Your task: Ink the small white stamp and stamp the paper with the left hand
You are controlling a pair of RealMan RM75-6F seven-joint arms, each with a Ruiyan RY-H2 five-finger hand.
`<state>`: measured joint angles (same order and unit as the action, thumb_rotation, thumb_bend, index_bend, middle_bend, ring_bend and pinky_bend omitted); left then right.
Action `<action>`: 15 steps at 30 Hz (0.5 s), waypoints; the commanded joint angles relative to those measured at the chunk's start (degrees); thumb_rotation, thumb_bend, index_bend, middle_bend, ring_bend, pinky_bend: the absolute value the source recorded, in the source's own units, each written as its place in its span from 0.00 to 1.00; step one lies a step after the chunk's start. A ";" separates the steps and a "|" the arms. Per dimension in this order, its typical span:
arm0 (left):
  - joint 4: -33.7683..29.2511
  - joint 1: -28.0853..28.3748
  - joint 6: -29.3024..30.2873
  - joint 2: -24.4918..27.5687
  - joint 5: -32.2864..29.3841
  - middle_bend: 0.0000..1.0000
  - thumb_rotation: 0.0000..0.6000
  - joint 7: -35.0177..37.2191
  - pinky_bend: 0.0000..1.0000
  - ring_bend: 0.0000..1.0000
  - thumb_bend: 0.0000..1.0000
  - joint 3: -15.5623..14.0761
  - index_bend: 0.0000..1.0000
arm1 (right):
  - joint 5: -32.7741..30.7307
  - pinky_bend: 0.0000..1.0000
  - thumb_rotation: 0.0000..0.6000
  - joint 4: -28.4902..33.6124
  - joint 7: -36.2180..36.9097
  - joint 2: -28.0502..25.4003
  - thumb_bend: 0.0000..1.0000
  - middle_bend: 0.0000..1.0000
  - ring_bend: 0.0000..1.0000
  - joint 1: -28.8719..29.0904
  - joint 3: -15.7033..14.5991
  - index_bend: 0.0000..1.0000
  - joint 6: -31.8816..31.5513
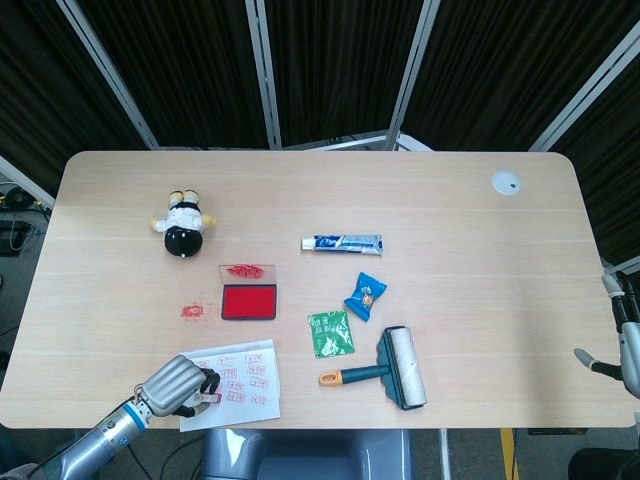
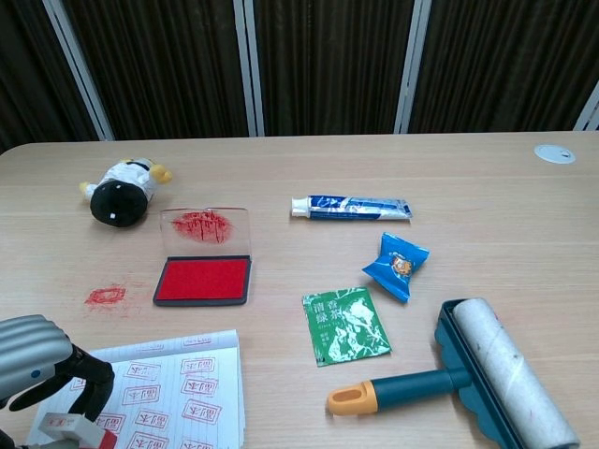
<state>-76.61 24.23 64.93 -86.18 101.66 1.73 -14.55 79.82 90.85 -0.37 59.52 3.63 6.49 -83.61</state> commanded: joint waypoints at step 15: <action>1.90 0.02 -1.66 -1.15 -0.87 0.58 1.00 -0.50 0.83 0.77 0.36 0.16 0.62 | -0.26 0.00 1.00 -0.24 -0.14 0.14 0.00 0.00 0.00 0.10 0.03 0.00 0.30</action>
<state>-74.72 24.26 63.27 -87.32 100.79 1.24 -14.39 79.56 90.61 -0.51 59.66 3.73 6.52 -83.31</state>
